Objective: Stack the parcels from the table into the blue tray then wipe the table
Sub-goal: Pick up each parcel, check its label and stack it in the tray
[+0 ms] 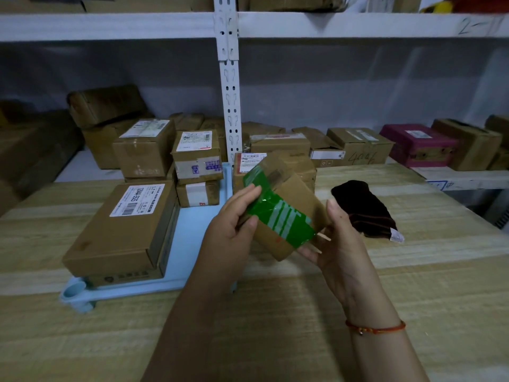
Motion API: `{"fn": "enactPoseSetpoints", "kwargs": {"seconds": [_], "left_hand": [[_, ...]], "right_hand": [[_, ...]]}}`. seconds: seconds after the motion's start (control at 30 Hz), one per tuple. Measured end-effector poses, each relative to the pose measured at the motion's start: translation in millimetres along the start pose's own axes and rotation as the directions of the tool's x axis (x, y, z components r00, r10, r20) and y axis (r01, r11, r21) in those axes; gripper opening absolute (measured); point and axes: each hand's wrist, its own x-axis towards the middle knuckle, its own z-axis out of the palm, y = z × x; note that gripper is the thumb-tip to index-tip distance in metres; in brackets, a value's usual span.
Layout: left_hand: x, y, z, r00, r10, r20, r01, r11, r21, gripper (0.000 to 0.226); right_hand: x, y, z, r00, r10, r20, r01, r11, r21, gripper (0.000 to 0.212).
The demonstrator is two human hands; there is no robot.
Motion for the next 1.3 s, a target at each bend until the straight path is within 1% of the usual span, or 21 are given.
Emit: {"fn": "enactPoseSetpoints", "kwargs": {"seconds": [0.03,0.1,0.23,0.33,0.37,0.4,0.47,0.5,0.53,0.63,0.73,0.77,0.8,0.83,0.87,0.9,0.97,1.07,1.17,1.23,1.3], "left_hand": [[0,0,0,1.000,0.016,-0.002,-0.016,1.000,0.018,0.051],[1,0,0,0.999,0.042,-0.007,-0.042,0.998,0.041,0.050],[2,2,1,0.997,0.082,-0.016,-0.081,0.995,0.054,0.041],[1,8,3,0.997,0.063,-0.041,-0.062,0.998,0.020,0.027],[1,10,4,0.997,0.061,-0.054,-0.060,0.998,0.021,0.022],[1,11,4,0.996,0.062,-0.068,-0.061,0.998,0.023,0.019],[0,11,5,0.994,0.057,-0.091,-0.056,0.998,0.014,0.014],[0,11,5,0.994,0.051,-0.095,-0.050,0.999,0.016,0.016],[-1,10,6,0.994,0.049,-0.095,-0.047,0.999,0.021,0.020],[-2,11,6,0.994,0.040,-0.097,-0.039,0.999,0.014,0.028],[-3,10,6,0.994,0.024,-0.110,-0.027,0.999,-0.026,0.031],[-3,11,6,0.993,0.015,-0.117,-0.021,0.999,-0.043,0.032],[-3,11,6,0.992,0.003,-0.129,-0.012,0.997,-0.071,0.034],[-3,11,6,0.990,-0.018,-0.141,0.003,0.994,-0.106,0.037],[-3,11,7,0.988,-0.042,-0.149,0.021,0.990,-0.140,0.038],[-3,12,7,0.986,-0.068,-0.150,0.042,0.985,-0.168,0.039],[-3,12,7,0.984,-0.115,-0.138,0.082,0.971,-0.223,0.041],[0,6,6,0.976,-0.170,-0.138,0.134,0.962,-0.238,0.043],[3,1,3,0.963,-0.235,-0.131,0.196,0.947,-0.253,0.053],[5,-1,1,0.958,-0.259,-0.125,0.220,0.940,-0.262,0.058],[5,-1,0,0.957,-0.264,-0.125,0.225,0.939,-0.259,0.058]], "right_hand": [[0,-1,1,1.000,0.013,-0.010,-0.012,0.999,0.031,0.021],[1,0,-1,0.998,0.046,-0.031,-0.045,0.999,0.023,0.029],[0,4,-1,0.992,0.120,-0.047,-0.122,0.991,-0.055,0.069],[-3,4,1,0.987,0.150,-0.050,-0.156,0.978,-0.138,0.083],[-5,4,1,0.986,0.156,-0.054,-0.163,0.970,-0.178,0.082],[-5,3,1,0.985,0.160,-0.060,-0.169,0.962,-0.213,0.076],[-8,-2,2,0.985,0.163,-0.048,-0.170,0.949,-0.264,0.047],[-9,-4,3,0.985,0.168,-0.040,-0.172,0.946,-0.275,0.033],[-9,-5,3,0.984,0.172,-0.037,-0.175,0.942,-0.285,0.028],[-8,-3,1,0.979,0.201,-0.034,-0.202,0.930,-0.307,0.026],[-5,-1,-2,0.974,0.227,-0.030,-0.226,0.936,-0.271,0.023],[-6,-1,-2,0.974,0.226,-0.032,-0.226,0.940,-0.254,0.026],[-4,1,-5,0.975,0.220,-0.036,-0.222,0.948,-0.228,0.023],[-5,1,-5,0.977,0.205,-0.052,-0.212,0.955,-0.208,0.012],[-5,1,-5,0.981,0.188,-0.045,-0.193,0.960,-0.204,0.022],[-5,1,-5,0.982,0.183,-0.039,-0.187,0.959,-0.210,0.039],[-3,3,-5,0.987,0.157,-0.043,-0.163,0.960,-0.227,0.063],[-2,6,-9,0.990,0.134,-0.053,-0.142,0.973,-0.184,0.088],[0,10,-14,0.989,0.139,-0.058,-0.146,0.979,-0.140,0.101],[-1,10,-13,0.990,0.139,-0.034,-0.143,0.979,-0.147,0.103],[-1,11,-14,0.992,0.125,-0.019,-0.127,0.980,-0.156,0.104]]}}
